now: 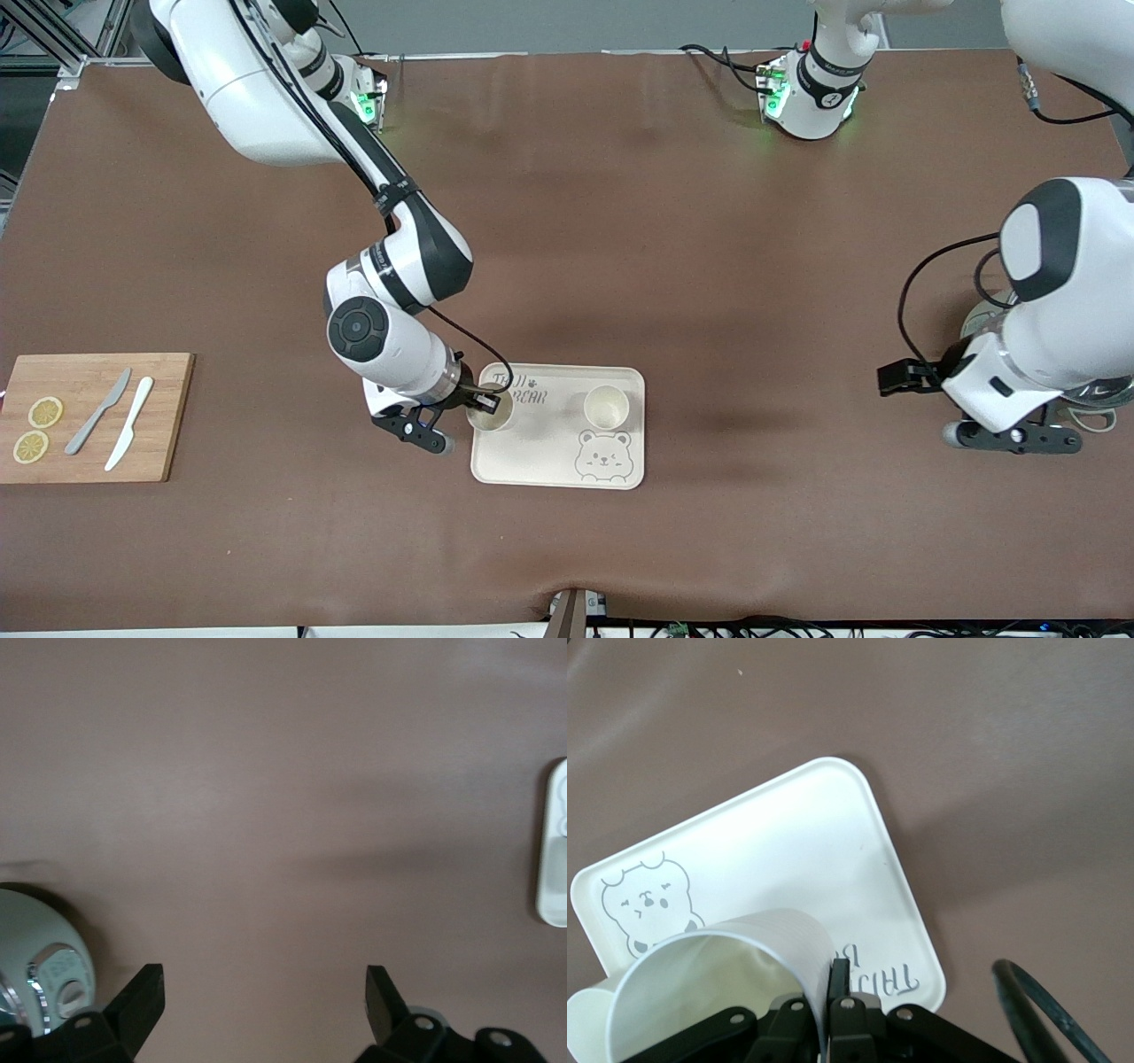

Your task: Place white IKEA cup upright on tray with both arms

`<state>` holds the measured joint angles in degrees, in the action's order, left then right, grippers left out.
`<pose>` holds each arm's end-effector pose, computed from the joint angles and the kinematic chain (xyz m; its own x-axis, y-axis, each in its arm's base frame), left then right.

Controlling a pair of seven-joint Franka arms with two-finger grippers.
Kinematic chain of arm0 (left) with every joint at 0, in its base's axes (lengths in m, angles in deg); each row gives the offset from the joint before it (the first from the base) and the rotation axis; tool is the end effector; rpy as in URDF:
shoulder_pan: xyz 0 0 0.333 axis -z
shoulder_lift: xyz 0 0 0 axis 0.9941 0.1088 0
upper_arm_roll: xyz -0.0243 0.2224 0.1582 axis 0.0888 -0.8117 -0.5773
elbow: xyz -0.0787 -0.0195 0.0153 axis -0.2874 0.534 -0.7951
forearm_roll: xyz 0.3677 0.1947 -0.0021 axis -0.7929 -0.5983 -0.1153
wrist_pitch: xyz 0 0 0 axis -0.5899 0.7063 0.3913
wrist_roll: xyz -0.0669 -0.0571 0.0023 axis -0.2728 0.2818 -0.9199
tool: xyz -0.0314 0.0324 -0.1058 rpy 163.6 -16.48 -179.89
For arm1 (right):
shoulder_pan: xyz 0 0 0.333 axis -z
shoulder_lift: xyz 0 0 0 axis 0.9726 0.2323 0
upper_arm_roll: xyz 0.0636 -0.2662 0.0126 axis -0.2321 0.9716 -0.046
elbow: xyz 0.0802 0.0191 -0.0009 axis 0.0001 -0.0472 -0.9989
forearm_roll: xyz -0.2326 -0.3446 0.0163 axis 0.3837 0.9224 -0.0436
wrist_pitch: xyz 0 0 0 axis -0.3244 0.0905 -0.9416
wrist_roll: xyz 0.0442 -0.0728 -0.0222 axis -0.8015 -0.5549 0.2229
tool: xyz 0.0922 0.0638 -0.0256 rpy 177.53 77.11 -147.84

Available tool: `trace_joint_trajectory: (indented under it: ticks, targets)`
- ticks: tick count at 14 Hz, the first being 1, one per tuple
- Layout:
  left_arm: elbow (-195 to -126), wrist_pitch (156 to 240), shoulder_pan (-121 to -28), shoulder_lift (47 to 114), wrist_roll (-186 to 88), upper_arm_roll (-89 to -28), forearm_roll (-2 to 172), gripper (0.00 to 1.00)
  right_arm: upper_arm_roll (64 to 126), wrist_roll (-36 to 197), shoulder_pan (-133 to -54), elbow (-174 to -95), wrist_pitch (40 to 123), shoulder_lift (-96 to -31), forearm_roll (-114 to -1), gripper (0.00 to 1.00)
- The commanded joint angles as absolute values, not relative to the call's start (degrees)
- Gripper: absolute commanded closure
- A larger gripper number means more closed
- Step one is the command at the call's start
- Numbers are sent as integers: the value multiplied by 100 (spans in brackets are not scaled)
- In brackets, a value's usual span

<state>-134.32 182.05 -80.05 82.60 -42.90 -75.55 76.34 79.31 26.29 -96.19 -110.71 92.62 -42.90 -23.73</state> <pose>0.7025 -0.0585 0.4248 0.9970 -0.0774 -0.0016 -0.0774 -0.9970 0.0100 0.6633 0.3500 0.2480 0.9102 -0.4119 -0.0434 -0.4114 -0.8869 -0.2103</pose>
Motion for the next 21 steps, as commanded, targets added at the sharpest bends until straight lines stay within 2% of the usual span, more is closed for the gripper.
trace_joint_trajectory:
  ticks: [1, 6, 13, 21]
  targets:
    - [-13538, 18127, -8112, 8120, -4142, -7544, 7751, 0, 7989, 2449, -9705, -10989, 9475, -4114, -2295, 100]
    - [-13547, 18127, -8182, 8085, -4204, -7553, 7743, 0, 8006, 2387, -9792, -11016, 9880, -3868, -2216, 100]
    - [-13564, 18118, -8173, 7672, -4257, -7561, 7743, 0, 8155, 2308, -10012, -11042, 10302, -3613, -2207, 100]
    - [-13564, 17398, -8112, 6908, -4503, -7535, 7681, 0, 8173, 2229, -10047, -11042, 10496, -3498, -2198, 100]
